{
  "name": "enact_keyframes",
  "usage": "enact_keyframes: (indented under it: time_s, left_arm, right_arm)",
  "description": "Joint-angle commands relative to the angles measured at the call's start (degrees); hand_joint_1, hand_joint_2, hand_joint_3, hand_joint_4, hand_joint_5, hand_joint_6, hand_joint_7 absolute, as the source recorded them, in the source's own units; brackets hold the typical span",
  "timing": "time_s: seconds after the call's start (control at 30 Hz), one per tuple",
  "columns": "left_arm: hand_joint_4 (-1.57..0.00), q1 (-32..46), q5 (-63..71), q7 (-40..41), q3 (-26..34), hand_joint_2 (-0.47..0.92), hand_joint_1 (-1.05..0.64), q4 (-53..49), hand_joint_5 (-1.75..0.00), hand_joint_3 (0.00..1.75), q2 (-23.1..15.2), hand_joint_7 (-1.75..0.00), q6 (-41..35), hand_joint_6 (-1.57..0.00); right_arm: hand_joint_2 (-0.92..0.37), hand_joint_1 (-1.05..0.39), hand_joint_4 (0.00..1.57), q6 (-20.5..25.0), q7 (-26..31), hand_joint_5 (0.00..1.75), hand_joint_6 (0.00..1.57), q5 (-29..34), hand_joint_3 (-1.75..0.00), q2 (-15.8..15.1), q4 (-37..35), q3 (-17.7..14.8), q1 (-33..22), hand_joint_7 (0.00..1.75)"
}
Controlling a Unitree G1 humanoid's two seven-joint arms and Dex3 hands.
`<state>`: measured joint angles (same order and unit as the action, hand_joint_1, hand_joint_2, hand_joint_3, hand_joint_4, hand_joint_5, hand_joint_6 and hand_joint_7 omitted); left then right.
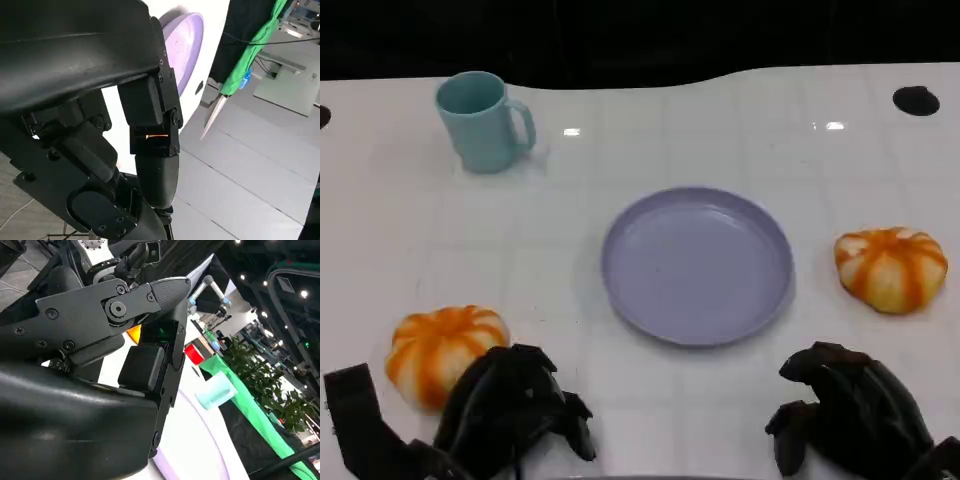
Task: Grasp the bread from the table and place it into the plate.
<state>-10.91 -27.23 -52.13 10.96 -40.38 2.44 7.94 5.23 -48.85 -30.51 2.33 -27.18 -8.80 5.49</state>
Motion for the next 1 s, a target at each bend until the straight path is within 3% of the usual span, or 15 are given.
enact_keyframes:
  time_s: [0.03, 0.23, 0.4, 0.63, 0.9, 1.0]
  left_arm:
    - [-1.57, 0.0, -0.7, -2.2, 0.0, 0.57, -1.05, 2.1, -0.65, 0.01, -1.4, -0.39, -1.3, -1.57]
    - [-1.57, 0.7, 0.9, -2.9, -0.7, 0.62, -1.05, 6.5, -0.34, 0.01, -2.7, -0.11, 2.0, -1.55]
    - [-1.51, 1.2, 4.2, -1.9, -2.2, 0.68, -1.05, 10.4, -0.08, 0.03, -5.0, 0.00, 7.5, -1.32]
    - [-1.34, 1.7, 14.7, 5.7, -3.8, 0.83, -1.05, 13.2, 0.00, 0.05, -8.6, 0.00, 22.5, -0.97]
    - [-1.06, 3.5, 23.2, 14.5, -5.5, 0.90, -1.05, 19.3, 0.00, 0.03, -13.7, 0.00, 26.9, -0.67]
    - [-0.85, 4.6, 30.5, 19.7, -6.1, 0.92, -1.05, 23.7, 0.00, 0.08, -16.8, 0.00, 26.3, -0.50]
  right_arm:
    - [-0.90, -0.74, 1.53, -0.3, 0.1, 0.81, 1.57, 0.1, 0.00, -0.6, 0.1, -0.3, 0.2, 0.40]
    - [-0.90, -0.73, 1.53, 0.2, 0.3, 0.81, 1.57, 0.0, 0.00, -0.6, 0.3, -0.2, 0.2, 0.39]
    - [-0.90, -0.73, 1.54, 0.0, 0.2, 0.80, 1.57, 0.2, 0.00, -0.7, 0.1, -0.1, 0.3, 0.38]
    - [-0.90, -0.73, 1.53, -0.3, -0.2, 0.79, 1.57, 0.1, 0.00, -0.5, -0.5, -0.2, 0.6, 0.38]
    - [-0.90, -0.72, 1.52, 0.0, -0.3, 0.79, 1.57, -0.2, 0.00, -0.5, -0.5, -0.3, 0.6, 0.37]
    - [-0.90, -0.72, 1.52, -0.2, -0.3, 0.78, 1.57, 0.0, 0.00, -0.5, -0.7, -0.3, 0.7, 0.36]
